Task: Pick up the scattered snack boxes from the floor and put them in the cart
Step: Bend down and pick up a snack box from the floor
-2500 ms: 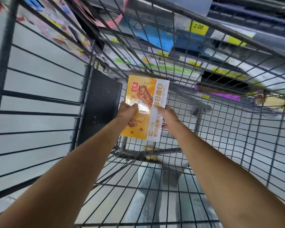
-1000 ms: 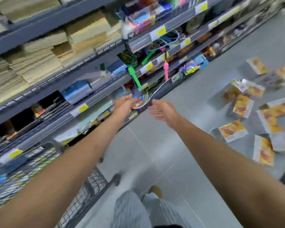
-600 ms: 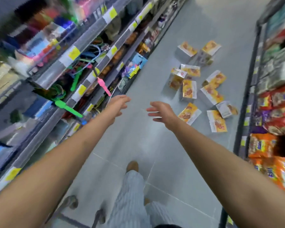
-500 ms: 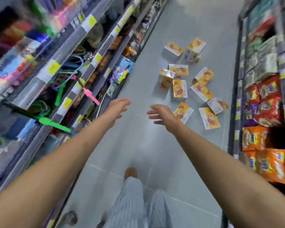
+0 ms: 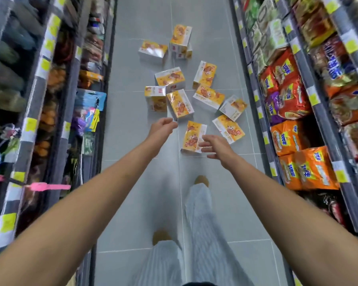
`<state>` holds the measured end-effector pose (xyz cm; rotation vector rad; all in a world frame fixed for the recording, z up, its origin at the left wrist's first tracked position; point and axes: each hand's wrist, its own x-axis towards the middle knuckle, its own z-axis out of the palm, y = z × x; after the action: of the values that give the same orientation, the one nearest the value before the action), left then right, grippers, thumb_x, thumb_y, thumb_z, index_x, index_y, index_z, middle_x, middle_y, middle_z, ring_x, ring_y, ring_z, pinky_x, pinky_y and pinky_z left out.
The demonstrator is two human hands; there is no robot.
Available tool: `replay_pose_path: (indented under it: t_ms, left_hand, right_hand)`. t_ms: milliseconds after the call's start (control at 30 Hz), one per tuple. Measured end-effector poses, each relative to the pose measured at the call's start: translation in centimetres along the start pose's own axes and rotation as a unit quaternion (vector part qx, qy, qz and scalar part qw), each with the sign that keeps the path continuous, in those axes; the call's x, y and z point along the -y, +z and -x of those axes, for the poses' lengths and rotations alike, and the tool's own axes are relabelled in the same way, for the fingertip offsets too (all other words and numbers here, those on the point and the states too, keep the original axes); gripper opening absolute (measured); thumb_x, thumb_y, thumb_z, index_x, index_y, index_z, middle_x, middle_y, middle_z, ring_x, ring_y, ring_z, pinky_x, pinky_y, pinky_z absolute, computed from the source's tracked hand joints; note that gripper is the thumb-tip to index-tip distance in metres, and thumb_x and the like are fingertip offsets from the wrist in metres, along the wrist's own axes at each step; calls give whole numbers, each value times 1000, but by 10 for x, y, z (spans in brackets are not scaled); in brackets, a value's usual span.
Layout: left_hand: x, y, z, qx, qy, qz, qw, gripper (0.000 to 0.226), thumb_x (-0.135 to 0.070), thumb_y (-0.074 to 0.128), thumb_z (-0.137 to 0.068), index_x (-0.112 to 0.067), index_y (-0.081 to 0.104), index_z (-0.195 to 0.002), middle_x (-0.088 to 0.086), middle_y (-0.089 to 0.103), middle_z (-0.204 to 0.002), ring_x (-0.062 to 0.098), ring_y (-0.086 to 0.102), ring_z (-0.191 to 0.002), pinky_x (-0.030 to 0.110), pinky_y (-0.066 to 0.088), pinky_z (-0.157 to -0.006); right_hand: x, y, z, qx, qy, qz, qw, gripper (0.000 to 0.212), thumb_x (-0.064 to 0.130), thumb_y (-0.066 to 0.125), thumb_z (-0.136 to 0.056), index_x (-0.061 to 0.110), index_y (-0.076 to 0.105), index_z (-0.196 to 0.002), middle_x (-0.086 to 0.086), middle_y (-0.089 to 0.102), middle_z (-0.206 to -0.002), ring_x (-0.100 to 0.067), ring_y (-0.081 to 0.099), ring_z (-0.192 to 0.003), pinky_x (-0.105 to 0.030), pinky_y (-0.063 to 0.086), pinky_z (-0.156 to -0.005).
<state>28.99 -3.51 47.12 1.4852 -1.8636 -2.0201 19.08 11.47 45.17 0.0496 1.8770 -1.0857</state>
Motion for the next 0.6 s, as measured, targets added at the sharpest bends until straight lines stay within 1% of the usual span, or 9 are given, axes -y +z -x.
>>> replay_pose_path:
  t_ms: [67,167,267,300,333,400,467,533,600]
  left_hand:
    - [-21,25,-32,8,-11,-11,1000,39,-22,58,-92,-11,54,-129,2,57,-114,14,52,-104,27,36,-83]
    - [-44,54,-73,28,-38,-20,999,38,-21,58,-92,-10,54,-128,4,56,-117,14,50,-105,26,34,-83]
    - [-63,82,-117,30,-79,-1,996,39,-22,57,-93,-11,52,-130,4,57,-124,17,52,-107,21,38,-69]
    - [-67,88,-129,30,-85,6,996,41,-23,57,-93,-11,51,-131,4,57,-125,18,53,-109,21,38,-67]
    - [-68,94,-144,29,-88,9,996,42,-24,58,-93,-11,51,-132,4,57,-127,18,54,-110,23,39,-70]
    - [-68,105,-174,26,-98,12,995,45,-24,58,-92,-10,50,-134,6,56,-132,16,53,-106,26,37,-80]
    - [-61,115,-205,25,-104,5,994,46,-24,58,-92,-9,48,-135,7,56,-133,14,52,-102,26,36,-81]
    - [-47,123,-237,23,-115,-3,993,47,-24,58,-93,-10,46,-136,7,55,-134,13,51,-100,26,36,-81]
    - [-29,131,-266,27,-119,-10,992,49,-22,57,-93,-9,44,-138,8,53,-135,13,50,-100,25,36,-82]
  right_hand:
    - [17,-23,-30,-9,20,-17,1000,12,22,51,-94,15,59,-100,-5,65,-96,-14,57,-73,-25,42,-63]
    - [33,-48,-68,-17,37,-23,999,9,22,51,-94,18,59,-94,-6,65,-98,-20,59,-85,-27,43,-68]
    - [49,-68,-113,-13,55,-11,998,12,24,52,-94,23,56,-84,-6,65,-101,-21,59,-89,-32,44,-77]
    - [52,-73,-126,-14,59,-13,998,12,24,52,-94,23,55,-83,-6,65,-101,-21,59,-89,-32,44,-77]
    - [56,-77,-140,-16,61,-16,998,12,24,52,-94,23,54,-83,-7,65,-102,-21,59,-89,-33,44,-78]
    - [60,-83,-171,-20,69,-22,997,10,24,52,-94,23,55,-85,-8,66,-105,-21,60,-90,-33,44,-79]
    - [58,-86,-207,-28,74,-29,996,7,24,52,-94,18,58,-94,-8,66,-107,-21,60,-92,-34,44,-81]
    - [50,-85,-242,-35,83,-34,995,13,23,52,-95,15,57,-104,-6,64,-105,-20,59,-92,-36,44,-85]
    - [41,-82,-271,-46,91,-39,994,13,22,52,-95,15,55,-105,-4,62,-104,-19,58,-92,-36,43,-86]
